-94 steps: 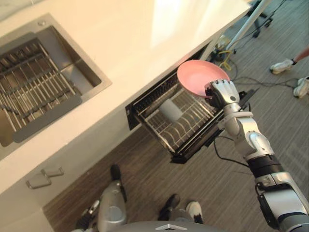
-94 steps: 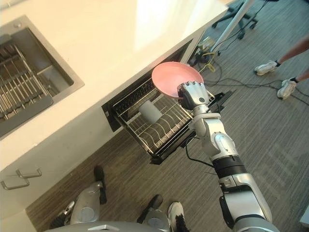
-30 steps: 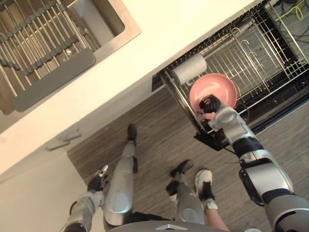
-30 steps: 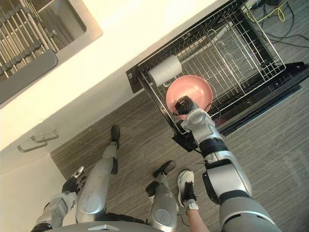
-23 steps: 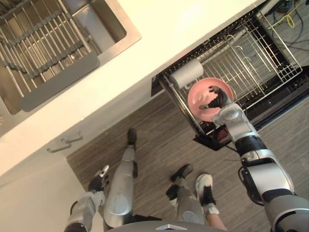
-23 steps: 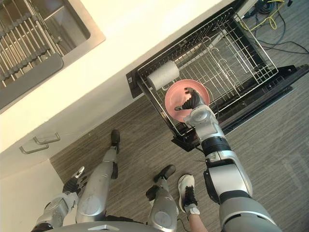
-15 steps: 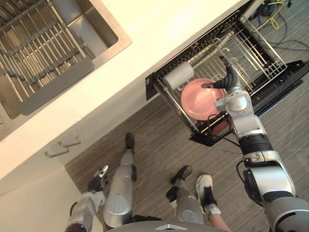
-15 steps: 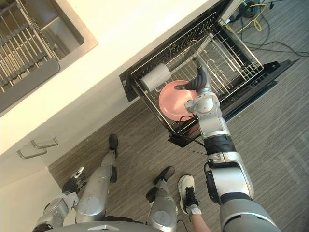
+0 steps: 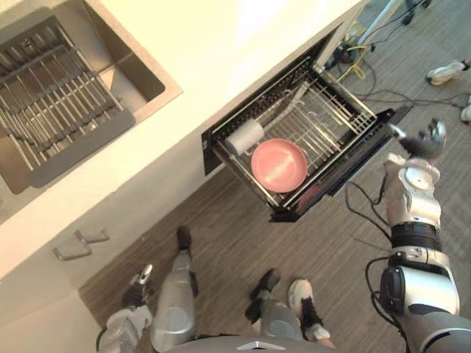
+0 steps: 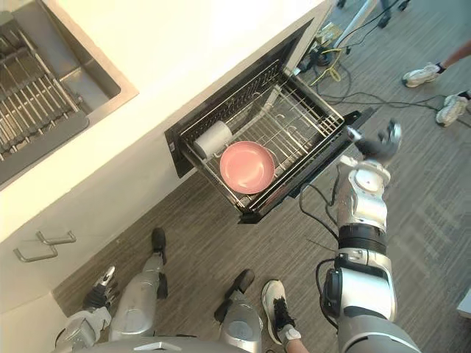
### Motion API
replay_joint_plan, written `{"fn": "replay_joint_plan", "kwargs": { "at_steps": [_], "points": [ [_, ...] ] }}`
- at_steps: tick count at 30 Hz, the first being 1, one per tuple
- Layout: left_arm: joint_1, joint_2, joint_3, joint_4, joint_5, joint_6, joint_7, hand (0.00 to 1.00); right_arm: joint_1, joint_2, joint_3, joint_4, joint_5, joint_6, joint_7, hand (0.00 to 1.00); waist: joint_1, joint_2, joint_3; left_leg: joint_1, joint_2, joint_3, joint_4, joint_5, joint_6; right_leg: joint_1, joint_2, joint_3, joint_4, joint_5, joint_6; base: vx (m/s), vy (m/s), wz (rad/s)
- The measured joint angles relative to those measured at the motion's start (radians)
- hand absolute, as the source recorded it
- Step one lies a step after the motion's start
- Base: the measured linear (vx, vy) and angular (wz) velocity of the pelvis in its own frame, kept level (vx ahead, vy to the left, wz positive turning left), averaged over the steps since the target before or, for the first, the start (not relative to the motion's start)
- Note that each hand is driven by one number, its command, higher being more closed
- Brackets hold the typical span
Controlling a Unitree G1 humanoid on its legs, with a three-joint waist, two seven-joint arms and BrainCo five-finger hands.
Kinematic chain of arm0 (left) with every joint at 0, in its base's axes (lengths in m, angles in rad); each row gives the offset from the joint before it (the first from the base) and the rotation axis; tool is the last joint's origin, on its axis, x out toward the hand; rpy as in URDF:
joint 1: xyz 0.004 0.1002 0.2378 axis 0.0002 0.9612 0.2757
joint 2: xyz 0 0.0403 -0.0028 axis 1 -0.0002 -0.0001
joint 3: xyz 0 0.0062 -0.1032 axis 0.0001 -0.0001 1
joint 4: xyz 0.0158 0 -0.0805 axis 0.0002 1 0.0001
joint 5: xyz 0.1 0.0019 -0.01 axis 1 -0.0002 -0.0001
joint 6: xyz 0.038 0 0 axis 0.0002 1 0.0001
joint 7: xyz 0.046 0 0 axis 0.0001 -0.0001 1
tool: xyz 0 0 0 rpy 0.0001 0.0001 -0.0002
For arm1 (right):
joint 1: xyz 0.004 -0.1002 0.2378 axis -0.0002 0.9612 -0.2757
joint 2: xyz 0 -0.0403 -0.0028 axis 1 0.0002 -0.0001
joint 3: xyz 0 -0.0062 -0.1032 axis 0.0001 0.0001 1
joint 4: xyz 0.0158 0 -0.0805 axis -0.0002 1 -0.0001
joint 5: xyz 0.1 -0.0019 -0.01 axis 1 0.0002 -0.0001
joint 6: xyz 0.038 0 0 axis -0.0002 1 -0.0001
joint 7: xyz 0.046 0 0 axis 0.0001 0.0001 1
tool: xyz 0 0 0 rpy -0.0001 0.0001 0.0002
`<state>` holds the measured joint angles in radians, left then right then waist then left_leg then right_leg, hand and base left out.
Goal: Walk over to the sink, pick up the cup, carry it to the dishwasher, place the cup inside the dishwasher, then close the dishwasher door
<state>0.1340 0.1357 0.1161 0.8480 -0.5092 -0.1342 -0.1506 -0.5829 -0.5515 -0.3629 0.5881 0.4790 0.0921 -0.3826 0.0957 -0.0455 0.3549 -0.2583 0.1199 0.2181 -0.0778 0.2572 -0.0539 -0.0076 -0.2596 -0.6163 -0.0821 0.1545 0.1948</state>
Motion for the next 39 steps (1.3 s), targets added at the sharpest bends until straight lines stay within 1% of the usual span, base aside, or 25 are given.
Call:
{"fn": "replay_joint_plan", "kwargs": {
  "at_steps": [1, 4, 8, 9, 10, 12, 13, 14, 16, 18, 19, 20, 23, 24, 26, 27, 28, 29, 31, 32, 34, 35, 36, 37, 39],
  "points": [
    [0.003, 0.0, 0.0, 0.002, 0.0, 0.002, 0.0, 0.0, 0.013, 0.0, -0.007, 0.047, 0.07, 0.003, 0.007, 1.0, -0.006, 0.0, -0.001, -0.001, 0.0, 0.0, 0.0, 0.0, 0.0, -0.001, 0.0, 0.0, 0.0, -0.004, 0.004, -0.05, 0.003, 0.0],
    [0.003, 0.0, -0.001, 0.014, 0.0, 0.004, -0.002, 0.0, 0.049, 0.001, -0.004, 0.15, 0.205, 0.016, 0.039, 1.0, -0.01, 0.002, 0.0, -0.015, -0.002, 0.0, -0.004, 0.0, 0.0, -0.016, -0.004, 0.002, 0.0, -0.004, -0.001, -0.05, 0.002, 0.0],
    [0.0, 0.0, -0.003, 0.028, 0.0, 0.006, -0.005, 0.0, 0.06, 0.001, -0.004, 0.223, 0.35, 0.017, 0.079, 1.0, -0.009, 0.013, 0.006, -0.056, -0.013, -0.003, -0.005, 0.004, -0.005, -0.053, -0.015, 0.001, 0.0, 0.005, 0.0, -0.03, 0.005, 0.07],
    [0.0, 0.0, -0.005, 0.028, 0.0, 0.006, -0.005, 0.0, 0.059, 0.002, -0.004, 0.254, 0.4, 0.014, 0.096, 1.0, -0.005, 0.02, 0.01, -0.067, -0.019, -0.006, -0.003, 0.006, -0.008, -0.063, -0.019, 0.001, 0.0, 0.008, 0.002, 0.01, -0.008, 0.18],
    [-0.006, 0.0, -0.011, 0.028, 0.0, 0.006, -0.005, 0.0, 0.058, 0.002, -0.004, 0.277, 0.451, 0.011, 0.116, 1.0, -0.005, 0.032, 0.018, -0.079, -0.026, -0.016, 0.0, 0.009, -0.005, -0.066, -0.022, -0.005, 0.0, 0.009, 0.003, 0.02, -0.008, 0.23],
    [-0.015, 0.001, -0.023, 0.028, 0.0, 0.006, -0.005, 0.0, 0.053, 0.002, -0.004, 0.309, 0.497, 0.01, 0.129, 1.0, 0.0, 0.044, 0.024, -0.094, -0.034, -0.022, 0.0, 0.011, -0.002, -0.077, -0.027, -0.009, 0.0, 0.015, 0.001, 0.02, -0.007, 0.17],
    [-0.025, 0.001, -0.041, 0.027, 0.0, 0.007, -0.005, 0.0, 0.032, 0.002, -0.004, 0.34, 0.526, 0.011, 0.151, 1.0, 0.007, 0.056, 0.029, -0.113, -0.039, -0.026, 0.0, 0.014, 0.005, -0.094, -0.03, -0.012, 0.0, 0.019, 0.005, 0.02, -0.005, 0.08],
    [-0.027, 0.0, -0.046, 0.026, 0.0, 0.01, -0.005, 0.0, 0.024, 0.003, -0.004, 0.344, 0.54, 0.012, 0.158, 1.0, 0.009, 0.062, 0.033, -0.119, -0.04, -0.026, 0.0, 0.015, 0.009, -0.099, -0.031, -0.013, 0.0, 0.022, 0.008, 0.02, -0.002, 0.12],
    [-0.043, 0.0, -0.067, 0.025, 0.0, 0.021, -0.004, 0.0, -0.008, 0.003, -0.004, 0.346, 0.558, 0.012, 0.189, 1.0, 0.013, 0.082, 0.049, -0.132, -0.048, -0.032, 0.0, 0.025, 0.027, -0.106, -0.035, -0.021, 0.0, 0.025, 0.01, 0.03, 0.002, 0.11],
    [-0.044, 0.0, -0.081, 0.025, 0.0, 0.025, -0.005, 0.0, -0.045, 0.003, -0.001, 0.369, 0.58, 0.011, 0.227, 1.0, 0.018, 0.091, 0.052, -0.137, -0.054, -0.032, 0.0, 0.023, 0.031, -0.109, -0.038, -0.023, 0.0, 0.026, 0.01, 0.04, -0.002, 0.06],
    [-0.043, 0.0, -0.081, 0.026, 0.0, 0.026, -0.005, 0.0, -0.052, 0.003, -0.002, 0.377, 0.588, 0.005, 0.23, 1.0, 0.018, 0.091, 0.053, -0.14, -0.055, -0.033, 0.0, 0.023, 0.031, -0.111, -0.039, -0.024, 0.0, 0.026, 0.01, 0.04, -0.001, 0.05],
    [-0.043, 0.0, -0.082, 0.026, 0.0, 0.027, -0.005, 0.0, -0.053, 0.002, -0.001, 0.38, 0.597, -0.003, 0.252, 1.0, 0.018, 0.093, 0.054, -0.147, -0.057, -0.035, 0.0, 0.023, 0.032, -0.117, -0.039, -0.026, 0.0, 0.025, 0.01, 0.02, 0.002, 0.05],
    [-0.048, 0.0, -0.103, 0.026, -0.001, 0.027, -0.006, 0.0, -0.075, -0.008, 0.005, 0.399, 0.614, -0.014, 0.299, 1.0, 0.017, 0.111, 0.064, -0.153, -0.059, -0.041, 0.0, 0.015, 0.024, -0.119, -0.039, -0.031, 0.0, 0.021, 0.005, 0.01, 0.003, 0.04],
    [-0.05, 0.001, -0.118, 0.028, -0.008, 0.027, -0.005, 0.0, -0.092, -0.013, 0.007, 0.412, 0.615, -0.024, 0.321, 1.0, 0.017, 0.121, 0.069, -0.154, -0.059, -0.043, 0.0, 0.015, 0.023, -0.119, -0.039, -0.032, 0.0, 0.019, 0.005, 0.0, 0.0, 0.0],
    [-0.058, 0.0, -0.133, 0.029, -0.021, 0.028, -0.007, 0.0, -0.111, -0.023, 0.009, 0.413, 0.614, -0.029, 0.34, 1.0, 0.019, 0.141, 0.079, -0.156, -0.059, -0.053, 0.0, 0.015, 0.022, -0.118, -0.038, -0.036, 0.0, 0.018, 0.006, 0.0, 0.007, 0.02],
    [-0.066, -0.001, -0.15, 0.031, -0.031, 0.028, -0.007, 0.0, -0.128, -0.032, 0.01, 0.413, 0.614, -0.031, 0.354, 1.0, 0.02, 0.157, 0.086, -0.16, -0.059, -0.062, 0.0, 0.015, 0.022, -0.118, -0.036, -0.043, 0.0, 0.017, 0.007, -0.01, 0.012, 0.07],
    [-0.07, -0.003, -0.163, 0.032, -0.039, 0.029, -0.007, 0.0, -0.149, -0.042, 0.02, 0.413, 0.614, -0.032, 0.362, 1.0, 0.024, 0.172, 0.092, -0.163, -0.059, -0.079, 0.0, 0.017, 0.02, -0.118, -0.035, -0.052, 0.0, 0.017, 0.007, -0.01, 0.012, 0.06],
    [-0.071, -0.006, -0.165, 0.032, -0.04, 0.029, -0.008, 0.0, -0.16, -0.048, 0.032, 0.413, 0.614, -0.033, 0.363, 1.0, 0.029, 0.179, 0.096, -0.163, -0.059, -0.085, 0.0, 0.019, 0.017, -0.117, -0.034, -0.054, 0.0, 0.018, 0.007, -0.01, 0.011, 0.03],
    [-0.072, -0.028, -0.17, 0.035, -0.057, 0.027, -0.009, 0.0, -0.203, -0.055, 0.049, 0.413, 0.596, -0.032, 0.359, 1.0, 0.052, 0.213, 0.096, -0.166, -0.061, -0.112, 0.0, 0.023, 0.012, -0.109, -0.03, -0.068, 0.0, 0.018, 0.006, -0.01, 0.009, 0.12],
    [-0.072, -0.033, -0.175, 0.035, -0.058, 0.027, -0.009, 0.0, -0.215, -0.055, 0.049, 0.413, 0.583, -0.032, 0.357, 1.0, 0.059, 0.224, 0.096, -0.167, -0.061, -0.121, 0.0, 0.024, 0.011, -0.106, -0.029, -0.077, 0.0, 0.018, 0.006, -0.01, 0.004, 0.27],
    [-0.072, -0.047, -0.206, 0.039, -0.061, 0.028, -0.017, 0.0, -0.281, -0.072, 0.086, 0.414, 0.543, -0.031, 0.349, 1.0, 0.082, 0.272, 0.096, -0.178, -0.063, -0.156, 0.0, 0.03, 0.002, -0.095, -0.022, -0.113, 0.0, 0.018, 0.006, -0.03, 0.004, 0.29],
    [-0.072, -0.053, -0.208, 0.041, -0.063, 0.028, -0.02, 0.0, -0.3, -0.077, 0.096, 0.414, 0.532, -0.028, 0.348, 1.0, 0.092, 0.282, 0.098, -0.178, -0.063, -0.165, 0.0, 0.032, 0.0, -0.094, -0.02, -0.115, 0.0, 0.018, 0.006, -0.03, 0.001, 0.2],
    [-0.071, -0.07, -0.208, 0.048, -0.076, 0.027, -0.03, 0.0, -0.336, -0.085, 0.129, 0.419, 0.52, -0.022, 0.347, 1.0, 0.115, 0.302, 0.096, -0.179, -0.062, -0.173, 0.0, 0.033, -0.002, -0.089, -0.017, -0.124, 0.0, 0.018, 0.007, -0.02, -0.006, 0.23],
    [-0.071, -0.082, -0.211, 0.059, -0.078, 0.026, -0.033, 0.0, -0.373, -0.084, 0.135, 0.438, 0.495, -0.02, 0.345, 1.0, 0.131, 0.319, 0.088, -0.181, -0.065, -0.191, 0.0, 0.035, -0.004, -0.079, -0.014, -0.144, 0.0, 0.016, 0.007, -0.01, -0.011, 0.31],
    [-0.068, -0.081, -0.228, 0.071, -0.078, 0.024, -0.035, 0.0, -0.411, -0.08, 0.175, 0.456, 0.475, -0.014, 0.336, 1.0, 0.149, 0.325, 0.084, -0.18, -0.069, -0.21, 0.0, 0.038, -0.008, -0.064, -0.014, -0.167, 0.0, 0.009, 0.007, 0.01, -0.015, 0.33]
  ]
}}
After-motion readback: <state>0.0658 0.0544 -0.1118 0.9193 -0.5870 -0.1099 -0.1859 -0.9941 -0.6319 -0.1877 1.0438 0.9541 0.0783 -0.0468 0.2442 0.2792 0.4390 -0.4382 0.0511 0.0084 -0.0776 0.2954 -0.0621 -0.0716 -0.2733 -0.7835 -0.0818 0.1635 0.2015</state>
